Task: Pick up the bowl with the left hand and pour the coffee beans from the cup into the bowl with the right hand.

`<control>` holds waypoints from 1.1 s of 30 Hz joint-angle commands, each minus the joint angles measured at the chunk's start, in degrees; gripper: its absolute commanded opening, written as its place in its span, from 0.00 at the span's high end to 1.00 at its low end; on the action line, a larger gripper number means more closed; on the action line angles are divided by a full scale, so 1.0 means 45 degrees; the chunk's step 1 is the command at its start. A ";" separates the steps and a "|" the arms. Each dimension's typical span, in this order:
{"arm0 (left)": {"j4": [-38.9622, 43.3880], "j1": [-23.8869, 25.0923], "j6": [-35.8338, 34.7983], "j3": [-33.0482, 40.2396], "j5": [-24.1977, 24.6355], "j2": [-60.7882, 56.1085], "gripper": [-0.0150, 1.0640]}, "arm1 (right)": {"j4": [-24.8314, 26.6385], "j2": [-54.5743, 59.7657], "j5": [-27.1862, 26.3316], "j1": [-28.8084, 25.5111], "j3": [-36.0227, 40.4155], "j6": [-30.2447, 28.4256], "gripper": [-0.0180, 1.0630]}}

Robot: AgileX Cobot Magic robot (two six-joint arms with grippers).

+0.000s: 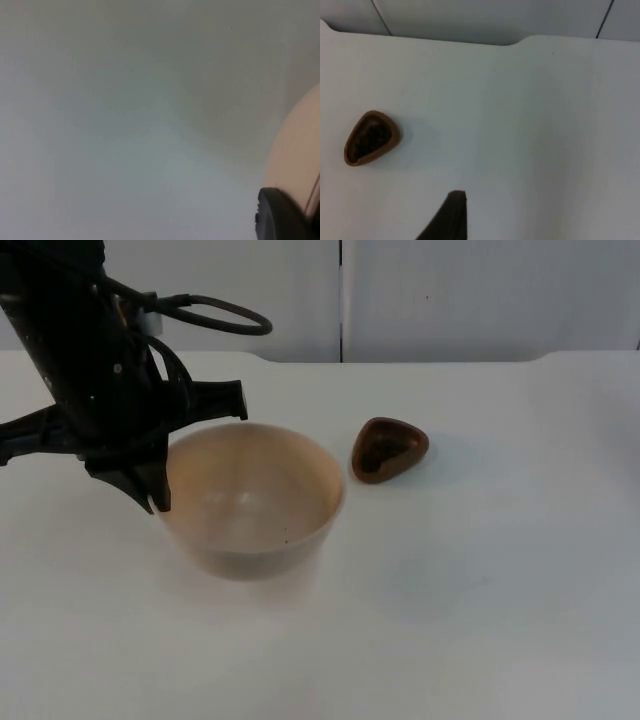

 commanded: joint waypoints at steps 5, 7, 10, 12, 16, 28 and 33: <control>0.0010 -0.0068 -0.0098 -0.0034 0.0053 -0.0179 0.99 | -0.0076 0.1525 0.0550 0.0774 -0.1461 -0.0528 0.01; 0.0012 -0.0068 -0.0098 -0.0034 0.0081 -0.0179 0.99 | -0.0437 0.2460 0.0578 0.1598 -0.2323 -0.0584 0.01; 0.0012 -0.0068 -0.0098 -0.0034 0.0081 -0.0179 0.99 | -0.0706 0.3062 0.0607 0.1994 -0.2753 -0.0584 0.01; 0.0012 -0.0068 -0.0098 -0.0034 0.0081 -0.0179 0.99 | -0.1031 0.4015 0.0728 0.2650 -0.3508 -0.0584 0.01; 0.0012 -0.0068 -0.0098 -0.0034 0.0081 -0.0179 0.99 | -0.0984 0.5463 0.1049 0.3426 -0.4742 -0.1099 0.01; 0.0100 -0.0068 -0.0098 -0.0034 0.0059 -0.0179 0.99 | -0.0984 0.9769 0.2119 0.4978 -0.8799 -0.2421 0.01; 0.0100 -0.0068 -0.0098 -0.0034 0.0059 -0.0179 0.99 | -0.0201 1.1394 0.2588 0.5011 -1.0536 -0.2839 0.01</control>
